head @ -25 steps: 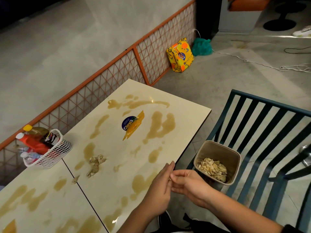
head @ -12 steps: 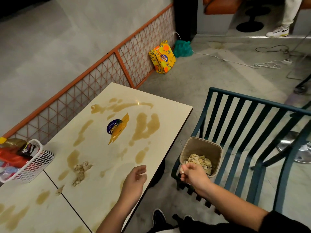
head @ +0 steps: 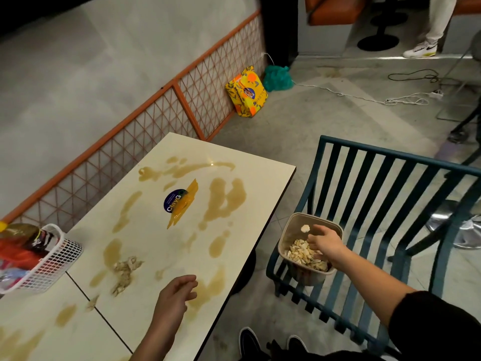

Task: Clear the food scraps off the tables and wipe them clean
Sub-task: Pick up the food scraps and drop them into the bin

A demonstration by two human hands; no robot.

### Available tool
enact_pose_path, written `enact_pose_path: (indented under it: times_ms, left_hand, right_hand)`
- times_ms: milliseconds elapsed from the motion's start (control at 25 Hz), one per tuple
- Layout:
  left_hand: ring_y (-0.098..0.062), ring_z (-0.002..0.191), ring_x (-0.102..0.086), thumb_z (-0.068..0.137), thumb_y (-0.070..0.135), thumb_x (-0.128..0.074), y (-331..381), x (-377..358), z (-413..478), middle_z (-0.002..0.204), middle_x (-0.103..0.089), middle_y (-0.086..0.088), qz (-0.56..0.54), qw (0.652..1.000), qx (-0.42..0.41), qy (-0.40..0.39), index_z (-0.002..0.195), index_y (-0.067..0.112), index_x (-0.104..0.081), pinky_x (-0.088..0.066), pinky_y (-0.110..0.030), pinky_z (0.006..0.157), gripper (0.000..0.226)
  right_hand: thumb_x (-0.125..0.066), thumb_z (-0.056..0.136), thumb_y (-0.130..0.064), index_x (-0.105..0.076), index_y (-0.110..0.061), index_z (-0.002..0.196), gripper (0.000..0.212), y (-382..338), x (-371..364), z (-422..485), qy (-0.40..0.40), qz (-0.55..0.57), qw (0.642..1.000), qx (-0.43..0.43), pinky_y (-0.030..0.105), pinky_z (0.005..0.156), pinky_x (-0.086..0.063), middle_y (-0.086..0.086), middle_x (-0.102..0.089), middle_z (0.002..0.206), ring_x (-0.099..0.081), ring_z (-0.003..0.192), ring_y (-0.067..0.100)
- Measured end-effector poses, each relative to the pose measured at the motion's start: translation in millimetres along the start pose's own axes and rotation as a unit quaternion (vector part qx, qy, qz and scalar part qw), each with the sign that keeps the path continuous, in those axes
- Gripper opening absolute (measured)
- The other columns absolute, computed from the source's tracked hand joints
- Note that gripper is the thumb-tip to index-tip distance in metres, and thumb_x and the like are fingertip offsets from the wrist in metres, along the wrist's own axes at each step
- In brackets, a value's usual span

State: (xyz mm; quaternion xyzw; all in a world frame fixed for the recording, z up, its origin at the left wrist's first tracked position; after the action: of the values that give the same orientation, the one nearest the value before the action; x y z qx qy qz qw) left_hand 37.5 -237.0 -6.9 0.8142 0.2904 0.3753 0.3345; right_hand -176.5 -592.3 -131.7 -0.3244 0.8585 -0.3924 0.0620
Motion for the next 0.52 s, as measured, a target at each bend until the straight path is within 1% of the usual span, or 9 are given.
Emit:
enact_pose_path:
  times_ms: [40,80,160,200,280,400,440,520]
  left_hand:
    - [-0.023,0.097,-0.069,0.095,0.018,-0.06,2.8,1.6,1.1,0.102,-0.074,0.0,0.0,1.0,-0.002,-0.003,0.101,0.019,-0.072,-0.046,-0.04,0.083,0.013]
    - [-0.024,0.096,-0.069,0.096,0.018,-0.059,4.9,2.6,2.5,0.1,-0.075,0.0,0.001,1.0,-0.004,-0.007,0.102,0.019,-0.072,-0.047,-0.04,0.083,0.014]
    - [-0.025,0.095,-0.069,0.097,0.018,-0.058,4.7,4.7,5.0,0.098,-0.075,0.0,0.002,1.0,-0.006,-0.016,0.102,0.019,-0.072,-0.049,-0.04,0.085,0.015]
    - [-0.025,0.095,-0.069,0.097,0.018,-0.057,2.0,5.5,6.2,0.098,-0.075,0.001,0.001,1.0,-0.005,-0.021,0.102,0.019,-0.072,-0.05,-0.04,0.085,0.016]
    - [-0.024,0.094,-0.07,0.098,0.019,-0.056,-6.3,6.5,8.9,0.097,-0.076,0.002,-0.001,1.0,-0.001,-0.031,0.101,0.02,-0.073,-0.051,-0.039,0.084,0.017]
    - [-0.024,0.092,-0.07,0.098,0.019,-0.055,-21.8,11.4,16.1,0.096,-0.076,0.002,-0.013,0.999,0.018,-0.042,0.1,0.021,-0.073,-0.05,-0.036,0.079,0.018]
    - [-0.024,0.091,-0.07,0.099,0.02,-0.055,-25.6,10.5,18.9,0.096,-0.076,0.001,-0.013,0.998,0.026,-0.05,0.1,0.021,-0.073,-0.049,-0.035,0.077,0.018]
    - [-0.021,0.087,-0.069,0.099,0.022,-0.055,-34.6,15.0,25.6,0.097,-0.076,0.001,-0.018,0.997,0.04,-0.063,0.1,0.021,-0.073,-0.047,-0.032,0.074,0.018]
  right_hand:
    - [-0.06,0.097,-0.009,-0.043,-0.022,0.148,0.055,0.5,-0.8,-0.5,-0.002,-0.001,1.0,-0.009,0.04,0.076,-0.057,0.011,-0.066,0.12,-0.066,0.101,0.026]
    - [-0.059,0.097,-0.006,-0.045,-0.019,0.145,0.052,1.5,-1.5,-3.5,0.002,0.0,1.0,-0.016,0.042,0.08,-0.057,0.012,-0.067,0.117,-0.066,0.101,0.027]
    - [-0.057,0.096,-0.004,-0.054,-0.014,0.134,0.039,4.2,-7.9,-12.3,0.004,0.003,1.0,-0.03,0.043,0.083,-0.056,0.013,-0.069,0.113,-0.066,0.1,0.029]
    - [-0.056,0.096,-0.005,-0.058,-0.013,0.128,0.032,5.7,-14.3,-17.2,-0.006,0.001,0.999,-0.035,0.042,0.081,-0.056,0.013,-0.069,0.111,-0.067,0.099,0.029]
    - [-0.055,0.098,-0.008,-0.064,-0.017,0.118,0.024,5.8,-30.6,-27.8,-0.036,-0.006,0.999,-0.036,0.039,0.075,-0.056,0.012,-0.071,0.107,-0.068,0.098,0.028]
    - [-0.056,0.098,-0.012,-0.068,-0.02,0.113,0.02,-3.6,-58.1,-42.0,-0.07,-0.045,0.996,-0.015,0.032,0.067,-0.057,0.01,-0.074,0.102,-0.07,0.089,0.023]
    - [-0.056,0.099,-0.013,-0.068,-0.021,0.112,0.019,-6.7,-62.9,-47.3,-0.076,-0.055,0.995,-0.009,0.03,0.065,-0.056,0.01,-0.074,0.102,-0.07,0.085,0.022]
    - [-0.054,0.101,-0.016,-0.067,-0.021,0.111,0.018,-19.0,-80.5,-57.8,-0.094,-0.085,0.992,0.012,0.033,0.07,-0.057,0.01,-0.074,0.103,-0.071,0.087,0.024]
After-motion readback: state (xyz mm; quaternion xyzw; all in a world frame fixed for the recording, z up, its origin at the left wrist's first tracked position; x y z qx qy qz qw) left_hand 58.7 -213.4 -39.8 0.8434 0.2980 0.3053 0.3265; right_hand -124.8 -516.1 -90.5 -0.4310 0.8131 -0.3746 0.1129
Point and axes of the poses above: each hand's wrist, its own z-axis towards the middle knuckle, its own x-axis out of the back of the hand, y = z × x, the point moved 5 cm from there along z, towards the middle knuckle
